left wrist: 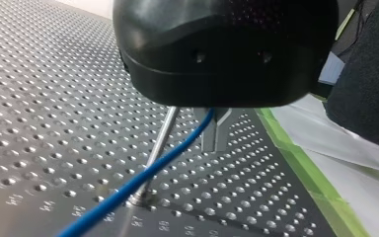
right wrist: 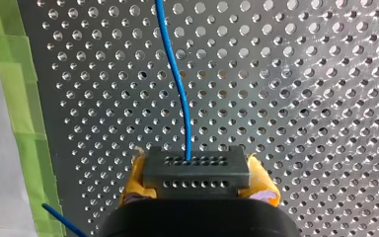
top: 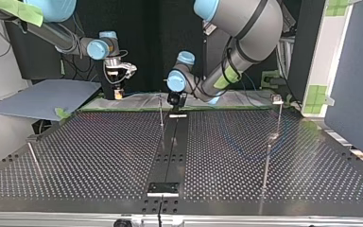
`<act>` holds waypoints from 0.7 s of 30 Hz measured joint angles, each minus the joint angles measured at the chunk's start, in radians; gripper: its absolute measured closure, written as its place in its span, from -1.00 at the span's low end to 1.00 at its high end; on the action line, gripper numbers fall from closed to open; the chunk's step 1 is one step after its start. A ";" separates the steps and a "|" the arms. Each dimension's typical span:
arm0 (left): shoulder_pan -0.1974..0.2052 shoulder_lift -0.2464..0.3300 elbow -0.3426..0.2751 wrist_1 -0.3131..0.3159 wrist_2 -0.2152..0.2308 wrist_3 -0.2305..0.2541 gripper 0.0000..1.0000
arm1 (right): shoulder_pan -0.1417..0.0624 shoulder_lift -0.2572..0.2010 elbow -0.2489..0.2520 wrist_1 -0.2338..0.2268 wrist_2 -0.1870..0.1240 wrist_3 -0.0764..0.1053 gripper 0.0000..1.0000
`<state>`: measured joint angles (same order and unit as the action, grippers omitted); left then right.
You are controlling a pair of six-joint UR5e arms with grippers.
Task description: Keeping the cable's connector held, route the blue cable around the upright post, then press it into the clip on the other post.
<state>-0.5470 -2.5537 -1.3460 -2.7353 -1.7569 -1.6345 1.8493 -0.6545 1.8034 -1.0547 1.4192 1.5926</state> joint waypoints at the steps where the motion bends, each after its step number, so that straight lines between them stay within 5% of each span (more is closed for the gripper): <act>1: 0.001 -0.003 0.003 -0.003 0.001 -0.002 1.00 | 0.000 0.000 -0.001 0.000 0.000 0.000 1.00; 21: 0.039 -0.008 0.032 -0.020 0.060 -0.032 1.00 | -0.012 0.002 -0.048 -0.008 -0.007 0.022 1.00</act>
<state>-0.5084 -2.5617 -1.3143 -2.7554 -1.6967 -1.6665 1.8373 -0.6522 1.7556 -1.0626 1.4126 1.6150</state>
